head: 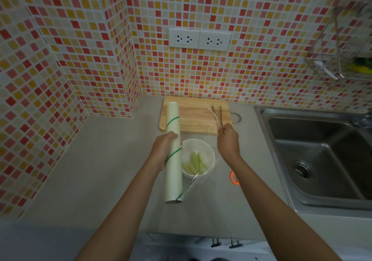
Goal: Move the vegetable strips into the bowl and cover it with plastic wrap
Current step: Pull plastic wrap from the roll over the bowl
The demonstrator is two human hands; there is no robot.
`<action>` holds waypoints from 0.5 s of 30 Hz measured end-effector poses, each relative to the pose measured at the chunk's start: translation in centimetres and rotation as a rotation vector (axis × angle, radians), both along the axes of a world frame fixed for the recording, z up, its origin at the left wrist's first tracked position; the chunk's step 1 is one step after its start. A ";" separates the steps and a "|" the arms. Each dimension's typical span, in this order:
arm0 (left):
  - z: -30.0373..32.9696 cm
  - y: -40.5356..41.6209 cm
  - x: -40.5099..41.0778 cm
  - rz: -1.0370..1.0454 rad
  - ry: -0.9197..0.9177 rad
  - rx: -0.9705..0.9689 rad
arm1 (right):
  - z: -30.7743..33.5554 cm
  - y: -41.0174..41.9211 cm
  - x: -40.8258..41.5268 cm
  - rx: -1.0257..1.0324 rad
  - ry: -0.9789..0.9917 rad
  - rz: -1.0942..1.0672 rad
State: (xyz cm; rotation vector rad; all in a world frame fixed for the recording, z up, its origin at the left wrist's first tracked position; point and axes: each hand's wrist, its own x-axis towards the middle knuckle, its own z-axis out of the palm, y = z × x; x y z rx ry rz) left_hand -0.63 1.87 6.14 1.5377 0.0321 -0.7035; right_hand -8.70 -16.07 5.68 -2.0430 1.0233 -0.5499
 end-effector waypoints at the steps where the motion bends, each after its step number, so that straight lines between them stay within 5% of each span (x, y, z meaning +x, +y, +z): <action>1: 0.0 -0.2 -0.1 -0.001 0.017 -0.002 | -0.2 -0.1 -0.2 -0.003 0.010 0.002; 15: -2.2 0.3 0.4 -0.047 -0.145 0.133 | -1.6 -1.3 -1.9 -0.008 0.043 -0.020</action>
